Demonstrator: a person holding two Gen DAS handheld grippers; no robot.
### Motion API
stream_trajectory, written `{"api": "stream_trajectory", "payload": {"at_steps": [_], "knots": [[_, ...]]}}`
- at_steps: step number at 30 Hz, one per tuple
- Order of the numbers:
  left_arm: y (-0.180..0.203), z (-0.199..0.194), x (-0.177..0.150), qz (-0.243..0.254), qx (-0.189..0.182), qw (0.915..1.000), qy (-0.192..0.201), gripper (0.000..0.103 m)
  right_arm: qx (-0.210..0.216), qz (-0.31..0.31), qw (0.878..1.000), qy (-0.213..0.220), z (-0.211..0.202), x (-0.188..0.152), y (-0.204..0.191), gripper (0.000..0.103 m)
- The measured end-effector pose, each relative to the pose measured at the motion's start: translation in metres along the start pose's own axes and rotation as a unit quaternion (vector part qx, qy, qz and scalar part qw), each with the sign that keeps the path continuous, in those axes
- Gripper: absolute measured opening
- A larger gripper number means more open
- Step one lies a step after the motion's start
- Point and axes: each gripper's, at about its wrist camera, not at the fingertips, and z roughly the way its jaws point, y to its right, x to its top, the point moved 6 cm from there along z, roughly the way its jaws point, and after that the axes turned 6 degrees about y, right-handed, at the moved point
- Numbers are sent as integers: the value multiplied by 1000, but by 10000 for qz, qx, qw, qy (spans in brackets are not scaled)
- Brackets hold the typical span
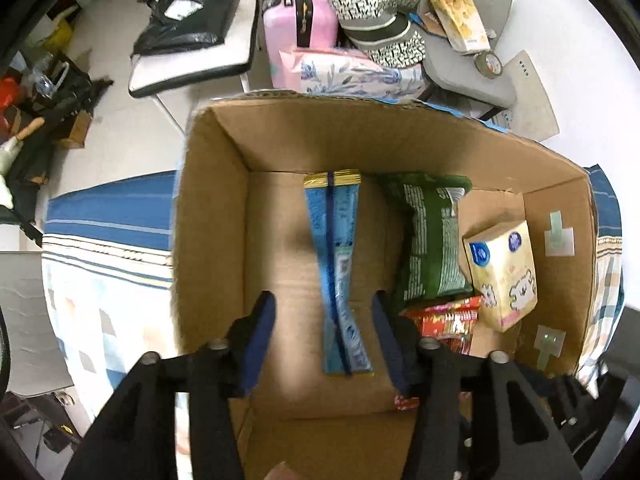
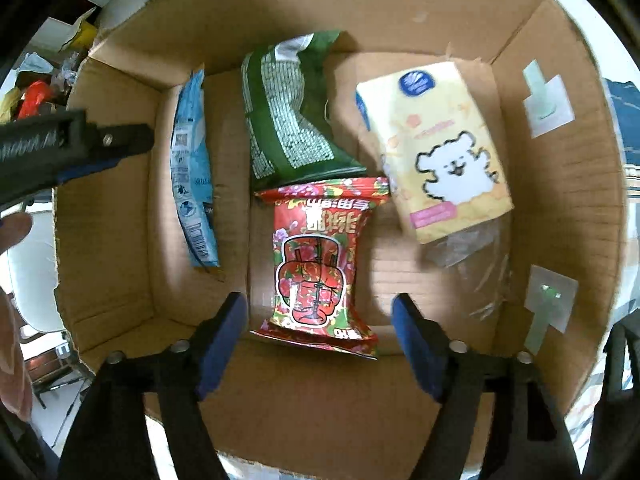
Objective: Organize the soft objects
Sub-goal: 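Carry both snacks into the box and open both tools, then withdraw both tools from the box toward the sock and orange bag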
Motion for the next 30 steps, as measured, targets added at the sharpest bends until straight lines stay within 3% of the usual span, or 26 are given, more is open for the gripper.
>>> {"api": "stream_trajectory", "payload": {"at_steps": [2,7,20,30], "knots": [[-2,-10,-7,33,93,9998,147,77,-99,-12,9999,105,-8,-1,2,95],[-4,-37,-26,72,243,9986,471,94,-359,-46,9987,363,-30,-5,9,100],[-3,-114,-77,-9,459,9897,1353,99,-820,-188,9894,1185,-111,-36,6,100],[4,-166,-120,-212,470,9819,1820,99,-610,-269,9844,1630,-171,-81,2,100]]}}
